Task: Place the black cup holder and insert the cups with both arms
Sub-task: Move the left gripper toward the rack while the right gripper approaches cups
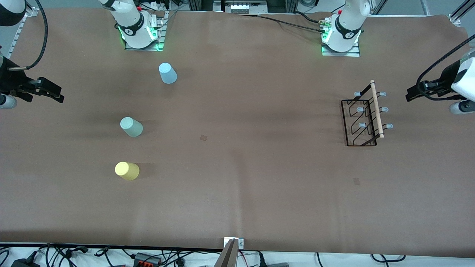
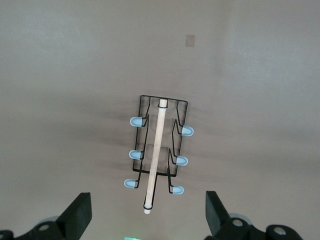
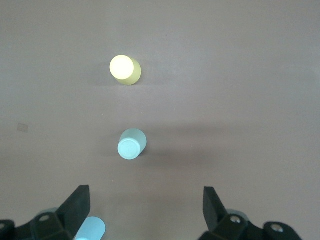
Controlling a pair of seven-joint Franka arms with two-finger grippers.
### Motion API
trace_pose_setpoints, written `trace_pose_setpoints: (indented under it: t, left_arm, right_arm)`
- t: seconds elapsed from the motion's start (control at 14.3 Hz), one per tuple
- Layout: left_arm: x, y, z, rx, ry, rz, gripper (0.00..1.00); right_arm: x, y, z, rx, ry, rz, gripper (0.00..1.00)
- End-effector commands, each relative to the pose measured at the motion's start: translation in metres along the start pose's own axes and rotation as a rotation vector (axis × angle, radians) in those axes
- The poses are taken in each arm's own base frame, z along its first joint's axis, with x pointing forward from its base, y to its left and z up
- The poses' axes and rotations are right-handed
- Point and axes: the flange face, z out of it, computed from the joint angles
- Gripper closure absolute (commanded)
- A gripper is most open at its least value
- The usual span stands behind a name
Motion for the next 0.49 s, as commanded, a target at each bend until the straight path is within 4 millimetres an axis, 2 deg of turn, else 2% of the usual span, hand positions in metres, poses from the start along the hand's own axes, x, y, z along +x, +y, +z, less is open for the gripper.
trace_pose_setpoints:
  t: [0.0,0.07,0.21,0.42]
  left_arm:
    - [0.004,0.000,0.009,-0.030,-0.010,0.018,0.00]
    - [0.009,0.001,0.020,-0.031,-0.001,0.021,0.00]
    - [0.008,0.007,0.050,-0.027,-0.016,0.028,0.00]
    - [-0.006,0.012,0.097,-0.017,0.010,0.043,0.00]
  right_arm:
    - [0.006,-0.002,0.015,0.000,-0.024,-0.005,0.00]
    - [0.010,-0.004,0.026,-0.001,-0.041,-0.009,0.00]
    - [0.019,-0.005,0.043,0.000,-0.061,-0.012,0.00]
    - [0.032,-0.022,0.075,0.003,-0.101,-0.040,0.00]
